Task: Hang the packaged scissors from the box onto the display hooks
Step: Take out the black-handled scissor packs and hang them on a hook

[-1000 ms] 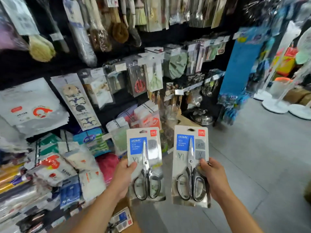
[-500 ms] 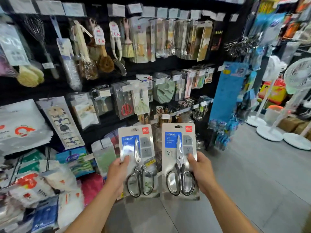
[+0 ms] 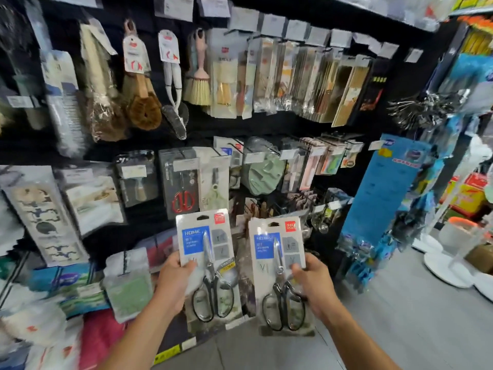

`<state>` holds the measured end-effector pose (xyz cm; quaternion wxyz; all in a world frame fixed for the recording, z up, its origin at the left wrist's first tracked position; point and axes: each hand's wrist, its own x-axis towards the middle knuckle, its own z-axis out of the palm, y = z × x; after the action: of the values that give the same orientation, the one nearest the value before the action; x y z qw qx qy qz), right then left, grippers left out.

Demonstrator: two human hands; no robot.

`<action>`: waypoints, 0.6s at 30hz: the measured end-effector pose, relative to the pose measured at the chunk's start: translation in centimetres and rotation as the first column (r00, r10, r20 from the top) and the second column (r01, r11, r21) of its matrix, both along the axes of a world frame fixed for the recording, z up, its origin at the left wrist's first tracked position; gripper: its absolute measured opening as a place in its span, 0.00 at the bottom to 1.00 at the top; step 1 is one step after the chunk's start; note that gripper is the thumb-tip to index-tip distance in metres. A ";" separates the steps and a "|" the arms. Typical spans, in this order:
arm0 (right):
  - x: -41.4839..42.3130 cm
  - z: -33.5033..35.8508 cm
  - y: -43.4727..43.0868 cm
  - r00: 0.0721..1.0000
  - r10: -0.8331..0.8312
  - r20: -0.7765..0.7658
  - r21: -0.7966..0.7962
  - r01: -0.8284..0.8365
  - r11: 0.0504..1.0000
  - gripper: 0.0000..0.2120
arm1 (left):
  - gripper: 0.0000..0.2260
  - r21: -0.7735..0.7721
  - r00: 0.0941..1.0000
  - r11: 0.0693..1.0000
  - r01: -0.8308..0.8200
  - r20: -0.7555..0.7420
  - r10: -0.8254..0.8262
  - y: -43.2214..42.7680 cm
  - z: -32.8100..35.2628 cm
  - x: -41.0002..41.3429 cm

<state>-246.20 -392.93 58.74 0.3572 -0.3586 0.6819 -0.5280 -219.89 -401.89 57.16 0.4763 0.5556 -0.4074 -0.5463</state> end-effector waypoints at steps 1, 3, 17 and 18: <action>-1.2 0.2 -1.3 1.000 0.003 -0.003 -0.002 -0.003 1.000 0.12 | 0.10 0.000 1.000 1.000 -0.019 -0.012 0.019 -0.9 0.1 -1.0; -3.2 0.3 -3.8 1.000 -0.011 0.021 -0.009 0.012 1.000 0.12 | 0.10 -0.014 0.997 0.997 -0.078 -0.006 0.078 -2.5 0.4 -2.8; -11.1 -1.7 -24.2 0.983 0.125 0.138 -0.032 -0.121 0.992 0.06 | 0.10 0.016 0.937 0.937 -0.349 0.005 0.349 -12.7 -0.8 -11.7; -11.7 -1.7 -25.6 0.979 0.151 0.135 -0.022 -0.149 0.989 0.05 | 0.10 0.031 0.930 0.930 -0.366 0.000 0.366 -13.2 -0.9 -12.4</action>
<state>-257.88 -418.52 57.04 0.4397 -0.3742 0.6238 -0.5267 -232.32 -415.08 56.31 0.5627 0.6273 -0.2870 -0.4556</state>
